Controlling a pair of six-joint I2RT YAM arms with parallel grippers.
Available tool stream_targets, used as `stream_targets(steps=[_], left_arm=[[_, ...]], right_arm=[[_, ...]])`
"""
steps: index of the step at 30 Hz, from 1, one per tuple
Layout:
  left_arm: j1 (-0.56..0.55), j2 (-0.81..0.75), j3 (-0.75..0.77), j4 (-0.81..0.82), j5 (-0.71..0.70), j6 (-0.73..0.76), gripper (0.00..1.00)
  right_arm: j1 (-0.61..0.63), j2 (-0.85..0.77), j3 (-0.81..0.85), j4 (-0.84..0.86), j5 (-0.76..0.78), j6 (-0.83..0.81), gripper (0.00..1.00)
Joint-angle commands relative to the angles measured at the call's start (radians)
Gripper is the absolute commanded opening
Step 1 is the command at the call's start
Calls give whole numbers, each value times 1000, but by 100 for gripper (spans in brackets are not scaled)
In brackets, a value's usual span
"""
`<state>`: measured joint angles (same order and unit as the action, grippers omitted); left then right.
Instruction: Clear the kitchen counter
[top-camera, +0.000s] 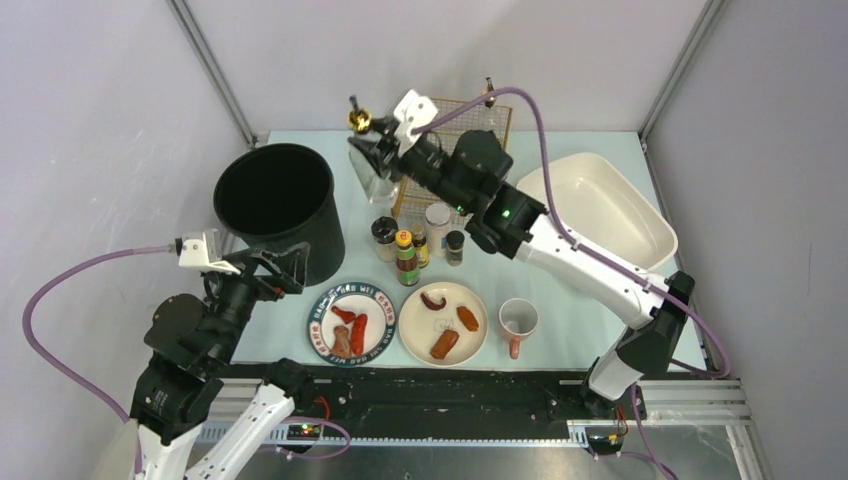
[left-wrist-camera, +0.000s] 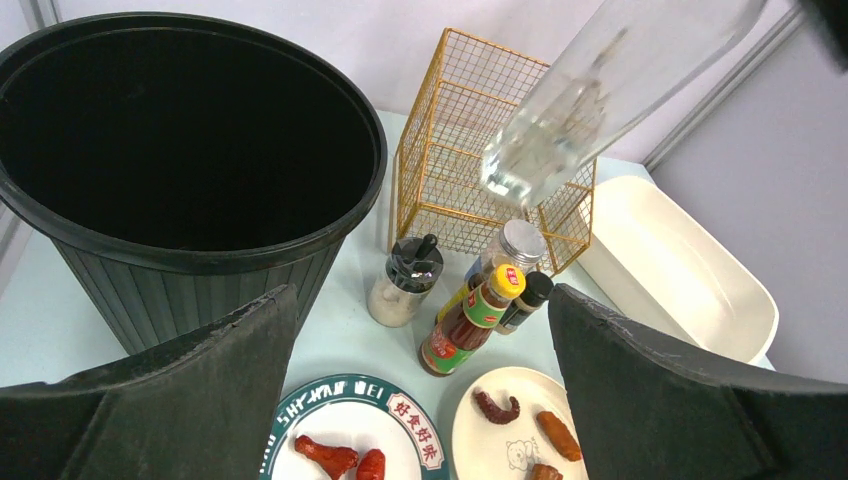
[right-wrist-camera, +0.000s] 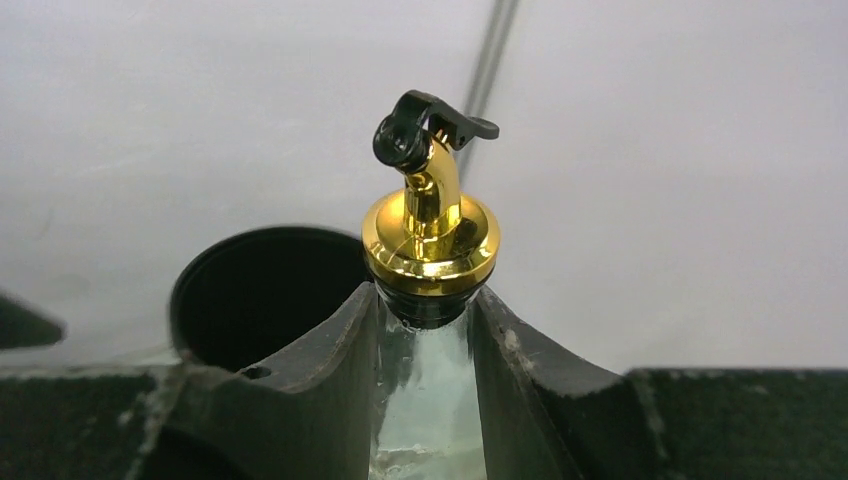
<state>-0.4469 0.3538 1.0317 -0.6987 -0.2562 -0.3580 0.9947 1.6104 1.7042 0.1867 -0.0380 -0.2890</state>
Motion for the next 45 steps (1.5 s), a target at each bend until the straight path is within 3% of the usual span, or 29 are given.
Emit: stream_targets(steps=[1,8,14,22,40,45], left_arm=[[-3,10,37,17,2,3,98],[-3,19,35,16,-1,-2,98],[-3,30,37,18,-6,-2,98],[-3,49,40,17,-4,-6,98],[-3,94,60,17,-16,5,98],[-4,91,62,17,-23,12,98]], right_arm=[[-50,7,162,90,112,-69,0],[-139,112,271,165,202,-55,0],[-220,205,352,211,187,-36,0],[-343,298,414,260,81,31,0],[-489,508,547,403,-241,119,0],[-509,564,633,405,-267,137,0]])
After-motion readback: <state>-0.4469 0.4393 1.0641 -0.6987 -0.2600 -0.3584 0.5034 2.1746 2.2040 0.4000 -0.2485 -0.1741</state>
